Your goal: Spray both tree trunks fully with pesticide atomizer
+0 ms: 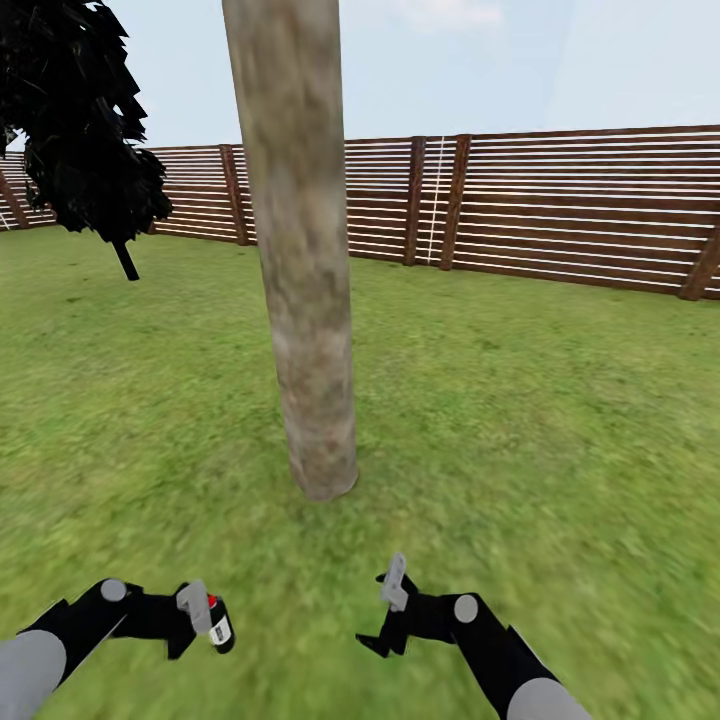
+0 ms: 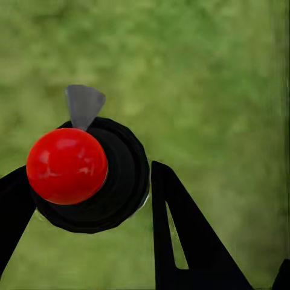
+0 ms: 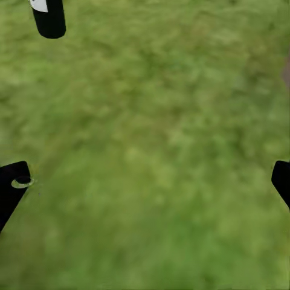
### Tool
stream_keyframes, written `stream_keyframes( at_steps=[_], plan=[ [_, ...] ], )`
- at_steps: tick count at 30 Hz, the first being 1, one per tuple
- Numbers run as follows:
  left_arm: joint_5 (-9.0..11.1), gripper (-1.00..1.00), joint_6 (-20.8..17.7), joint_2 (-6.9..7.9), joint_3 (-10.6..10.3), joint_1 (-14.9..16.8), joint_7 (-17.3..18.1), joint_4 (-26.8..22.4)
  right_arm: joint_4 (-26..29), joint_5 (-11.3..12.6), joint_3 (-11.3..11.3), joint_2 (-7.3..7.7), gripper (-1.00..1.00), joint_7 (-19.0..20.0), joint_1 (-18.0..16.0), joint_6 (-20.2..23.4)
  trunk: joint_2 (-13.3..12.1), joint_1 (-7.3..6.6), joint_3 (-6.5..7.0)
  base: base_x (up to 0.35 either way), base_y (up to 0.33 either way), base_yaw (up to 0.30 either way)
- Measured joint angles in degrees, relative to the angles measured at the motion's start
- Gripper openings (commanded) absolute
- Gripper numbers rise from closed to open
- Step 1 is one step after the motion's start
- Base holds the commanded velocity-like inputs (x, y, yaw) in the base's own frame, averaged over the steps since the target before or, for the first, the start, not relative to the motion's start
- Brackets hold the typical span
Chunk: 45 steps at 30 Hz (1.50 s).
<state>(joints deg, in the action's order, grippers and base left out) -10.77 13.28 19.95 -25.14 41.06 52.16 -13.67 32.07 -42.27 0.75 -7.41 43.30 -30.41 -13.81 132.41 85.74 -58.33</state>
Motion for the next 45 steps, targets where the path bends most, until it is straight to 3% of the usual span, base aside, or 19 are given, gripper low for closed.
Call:
stream_keyframes(
  at_steps=[1, 4, 9, 11, 17, 25, 29, 35, 39, 45],
  plan=[
    [-1.4, -1.00, -0.9, -0.76, 0.0, 0.0, 0.0, -0.5, 0.0, 0.0, 0.0, -0.42, -1.00, 0.3, 0.0, 0.0, 0.0, 0.00, 0.00, 0.000, 0.000, 0.000],
    [-4.9, -1.00, -5.5, -2.69, 0.0, 0.0, 0.0, -2.5, 0.2, 0.0, 0.0, -0.88, -1.00, 0.5, 0.0, 0.0, 0.0, 0.00, 0.00, 0.000, 0.000, 0.000],
    [-6.0, -1.00, -7.0, -3.69, 0.0, 0.1, 0.2, -5.0, 0.7, -0.1, -0.1, -1.06, -1.00, 0.7, 0.0, 0.0, 0.0, 0.00, 0.00, 0.000, 0.000, 0.000],
    [-10.0, -1.00, -6.8, -7.08, 0.0, 0.0, 2.0, -5.1, 3.1, 0.1, -6.5, -1.21, -1.00, 3.7, 0.0, 0.1, 0.0, 0.00, 0.00, 0.000, 0.000, 0.000],
    [-12.9, -1.00, -6.5, -10.43, 0.0, 0.1, 2.2, -5.2, 3.9, 0.1, -7.7, -1.43, -1.00, 4.0, 0.0, 0.1, 0.0, 0.00, 0.00, 0.000, 0.000, 0.000],
    [-13.6, -1.00, -6.4, -13.71, 0.0, 0.1, 2.2, -5.2, 4.0, 0.1, -7.7, -1.55, -1.00, 4.0, 0.0, 0.1, 0.0, 0.00, 0.00, 0.000, 0.000, 0.000],
    [-15.8, -1.00, -6.7, -14.76, 0.0, 0.0, 2.3, -7.8, 4.0, 0.1, -7.7, -1.64, -1.00, 4.0, 0.0, 0.0, 0.0, 0.00, 0.00, 0.000, 0.000, 0.000],
    [-16.7, -1.00, -6.7, -16.34, -0.1, -0.1, 2.4, -8.2, 4.1, 0.1, -7.8, -1.99, -1.00, 4.0, 0.0, 0.0, 0.0, 0.00, 0.00, 0.000, 0.000, 0.000],
    [-16.8, -1.00, -6.8, -17.25, -2.5, 0.0, 3.5, -8.4, 4.1, 0.1, -7.8, -2.10, -1.00, 4.0, 0.0, 0.0, 0.0, 0.00, 0.00, 0.000, 0.000, 0.000],
    [-16.8, -1.00, -6.8, -18.06, -3.0, 0.0, 3.6, -8.7, 4.1, 0.0, -7.8, -2.34, -1.00, 4.0, 0.0, 0.0, 0.0, 0.00, 0.00, 0.000, 0.000, 0.000]
  ],
)
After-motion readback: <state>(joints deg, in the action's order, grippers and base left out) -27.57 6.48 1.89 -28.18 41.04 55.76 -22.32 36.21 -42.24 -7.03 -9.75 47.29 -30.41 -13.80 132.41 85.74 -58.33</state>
